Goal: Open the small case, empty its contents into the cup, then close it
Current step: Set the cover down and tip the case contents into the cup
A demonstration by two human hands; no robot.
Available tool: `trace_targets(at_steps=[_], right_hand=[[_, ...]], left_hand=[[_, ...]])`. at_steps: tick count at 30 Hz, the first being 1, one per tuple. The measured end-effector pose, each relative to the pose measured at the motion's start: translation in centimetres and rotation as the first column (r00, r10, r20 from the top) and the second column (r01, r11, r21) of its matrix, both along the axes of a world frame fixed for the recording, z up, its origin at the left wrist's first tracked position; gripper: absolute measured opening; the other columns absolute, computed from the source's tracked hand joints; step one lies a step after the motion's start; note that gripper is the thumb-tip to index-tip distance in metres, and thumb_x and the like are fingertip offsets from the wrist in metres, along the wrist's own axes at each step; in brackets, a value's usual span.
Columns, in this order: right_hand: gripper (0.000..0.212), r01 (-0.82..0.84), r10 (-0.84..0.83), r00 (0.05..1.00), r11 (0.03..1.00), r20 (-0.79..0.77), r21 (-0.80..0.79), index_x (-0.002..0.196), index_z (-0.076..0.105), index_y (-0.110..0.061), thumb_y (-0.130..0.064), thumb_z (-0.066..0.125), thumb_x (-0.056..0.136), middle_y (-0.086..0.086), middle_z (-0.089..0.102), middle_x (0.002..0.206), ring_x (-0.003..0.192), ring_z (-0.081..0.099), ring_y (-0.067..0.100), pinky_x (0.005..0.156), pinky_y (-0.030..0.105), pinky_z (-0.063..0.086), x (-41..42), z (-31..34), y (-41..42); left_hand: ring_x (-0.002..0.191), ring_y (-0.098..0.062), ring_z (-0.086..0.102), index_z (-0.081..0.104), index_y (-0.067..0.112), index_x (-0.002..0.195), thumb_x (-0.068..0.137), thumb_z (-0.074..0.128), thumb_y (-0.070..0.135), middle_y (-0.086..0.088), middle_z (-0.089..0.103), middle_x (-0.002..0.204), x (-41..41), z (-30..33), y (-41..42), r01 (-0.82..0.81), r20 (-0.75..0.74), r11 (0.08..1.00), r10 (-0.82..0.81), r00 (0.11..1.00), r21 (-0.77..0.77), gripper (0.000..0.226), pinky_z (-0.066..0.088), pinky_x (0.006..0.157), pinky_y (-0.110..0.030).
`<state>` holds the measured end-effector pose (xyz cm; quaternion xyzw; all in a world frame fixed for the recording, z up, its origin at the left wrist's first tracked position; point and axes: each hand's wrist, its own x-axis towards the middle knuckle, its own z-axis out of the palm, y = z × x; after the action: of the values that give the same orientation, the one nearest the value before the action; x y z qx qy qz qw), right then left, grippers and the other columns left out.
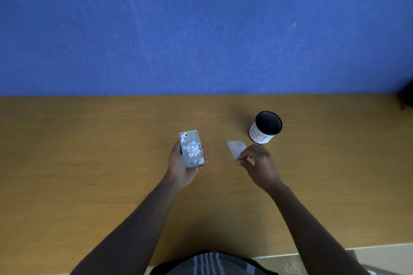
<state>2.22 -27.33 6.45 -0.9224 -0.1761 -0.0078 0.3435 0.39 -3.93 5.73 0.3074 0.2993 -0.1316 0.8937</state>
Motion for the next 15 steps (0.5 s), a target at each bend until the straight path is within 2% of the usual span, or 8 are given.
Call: trace_targets(at_steps=[3,6,10,12,15], right_hand=[[0.019,0.031,-0.029,0.999,0.995,0.027,-0.098,0.070,0.067,-0.009,-0.005,0.085,0.067,0.001,0.068,0.072,0.073,0.058,0.026,0.070,0.038,0.043,0.1,-2.5,0.9],[0.023,0.030,-0.024,0.999,0.987,0.037,-0.157,0.068,0.065,-0.009,-0.004,0.087,0.063,0.002,0.068,0.071,0.074,0.061,0.028,0.069,0.036,0.041,-0.2,-4.8,1.4],[0.020,0.007,-0.014,1.000,0.973,-0.028,-0.229,0.071,0.066,-0.011,-0.014,0.085,0.067,0.002,0.070,0.077,0.083,0.062,0.028,0.074,0.037,0.041,-0.3,-7.3,1.0],[0.017,-0.007,-0.010,0.997,0.972,-0.070,-0.236,0.073,0.069,-0.012,-0.018,0.084,0.069,0.002,0.071,0.082,0.089,0.062,0.027,0.077,0.037,0.042,-0.4,-7.9,0.7],[0.017,0.030,-0.040,0.998,0.986,-0.054,-0.163,0.076,0.071,-0.012,-0.018,0.086,0.069,0.003,0.072,0.086,0.091,0.063,0.027,0.077,0.034,0.045,-0.5,-8.3,0.1]], left_hand=[[0.061,-0.023,0.060,0.062,0.007,0.101,0.097,0.034,0.042,-0.011,0.061,0.078,-0.1,0.0,0.2,0.001,-0.006,1.000,-0.001,1.000,0.007,0.045,0.054,0.057,-0.032],[0.060,-0.024,0.060,0.062,0.008,0.099,0.097,0.035,0.040,-0.011,0.061,0.078,-0.2,0.1,0.4,-0.013,-0.013,1.000,0.013,1.000,0.012,0.043,0.054,0.056,-0.032],[0.061,-0.023,0.060,0.063,0.009,0.095,0.096,0.035,0.039,-0.011,0.059,0.078,-0.2,0.2,0.5,-0.037,-0.023,0.999,0.037,0.999,0.004,0.041,0.053,0.057,-0.032],[0.061,-0.023,0.059,0.062,0.009,0.096,0.095,0.035,0.040,-0.011,0.059,0.079,-0.1,0.0,0.6,-0.039,-0.030,0.999,0.039,0.999,0.006,0.041,0.052,0.057,-0.032],[0.062,-0.024,0.058,0.060,0.009,0.102,0.095,0.035,0.042,-0.012,0.058,0.080,0.1,-0.1,0.5,-0.036,-0.038,0.999,0.037,0.999,0.017,0.042,0.052,0.056,-0.031]])
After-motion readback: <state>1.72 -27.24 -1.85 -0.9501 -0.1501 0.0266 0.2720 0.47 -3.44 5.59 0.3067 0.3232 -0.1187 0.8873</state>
